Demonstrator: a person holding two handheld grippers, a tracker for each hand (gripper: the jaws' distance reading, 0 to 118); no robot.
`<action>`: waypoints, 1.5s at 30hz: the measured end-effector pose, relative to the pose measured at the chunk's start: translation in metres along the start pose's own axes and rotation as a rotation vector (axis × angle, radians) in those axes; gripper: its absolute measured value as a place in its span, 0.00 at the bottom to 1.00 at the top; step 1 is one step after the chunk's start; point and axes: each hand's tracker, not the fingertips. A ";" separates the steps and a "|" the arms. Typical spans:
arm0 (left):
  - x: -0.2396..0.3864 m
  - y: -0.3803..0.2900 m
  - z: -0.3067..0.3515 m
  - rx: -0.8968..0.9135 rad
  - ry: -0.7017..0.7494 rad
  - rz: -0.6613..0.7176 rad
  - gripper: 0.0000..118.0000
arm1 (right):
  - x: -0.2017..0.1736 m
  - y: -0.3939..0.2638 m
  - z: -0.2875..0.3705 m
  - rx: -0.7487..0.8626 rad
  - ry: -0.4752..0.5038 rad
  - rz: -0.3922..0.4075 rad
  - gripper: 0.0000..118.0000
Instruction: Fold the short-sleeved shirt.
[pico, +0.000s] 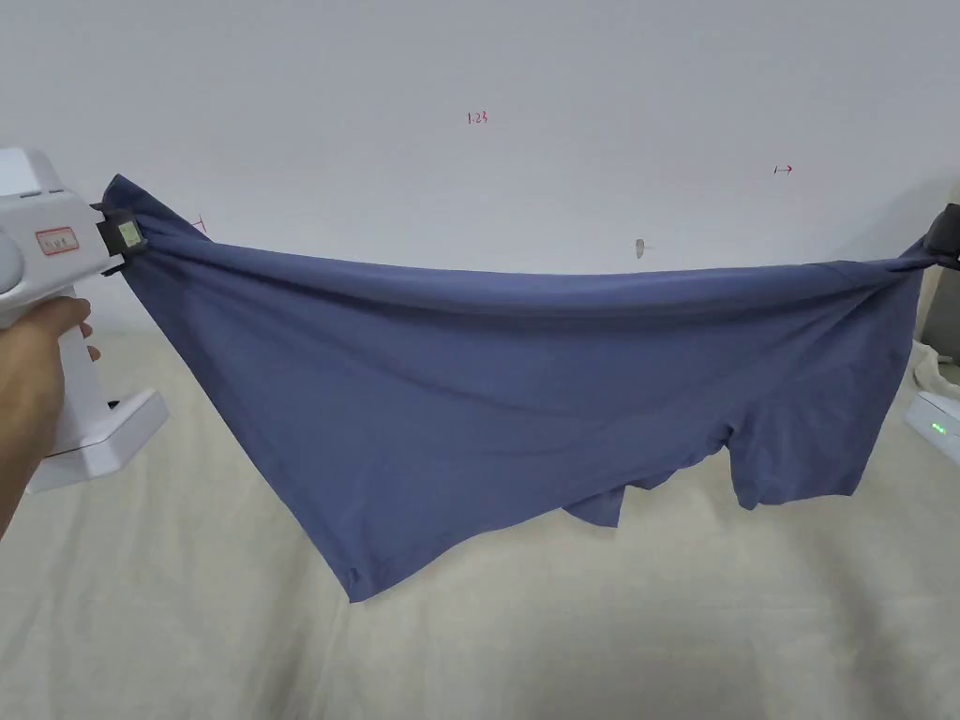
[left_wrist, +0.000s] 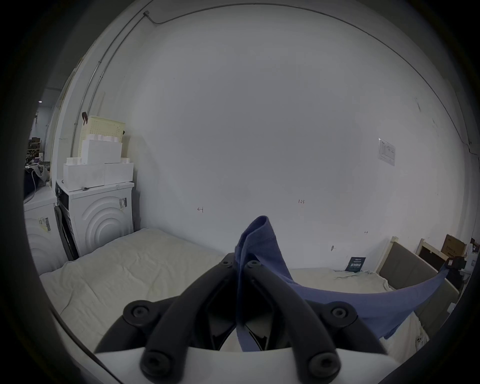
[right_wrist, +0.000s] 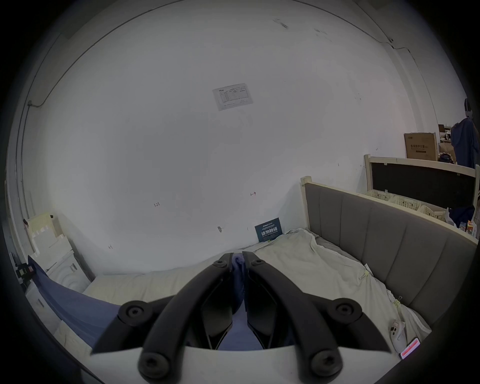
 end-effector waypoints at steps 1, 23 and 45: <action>-0.001 -0.009 -0.001 -0.006 0.005 -0.019 0.00 | 0.001 -0.007 -0.001 -0.003 -0.005 0.010 0.03; -0.029 -0.282 0.107 -0.291 0.045 -0.339 0.00 | 0.034 -0.260 0.105 -0.307 -0.120 0.466 0.03; -0.099 -0.388 0.276 -0.531 0.115 -0.320 0.00 | 0.076 -0.353 0.272 -0.523 -0.143 0.361 0.03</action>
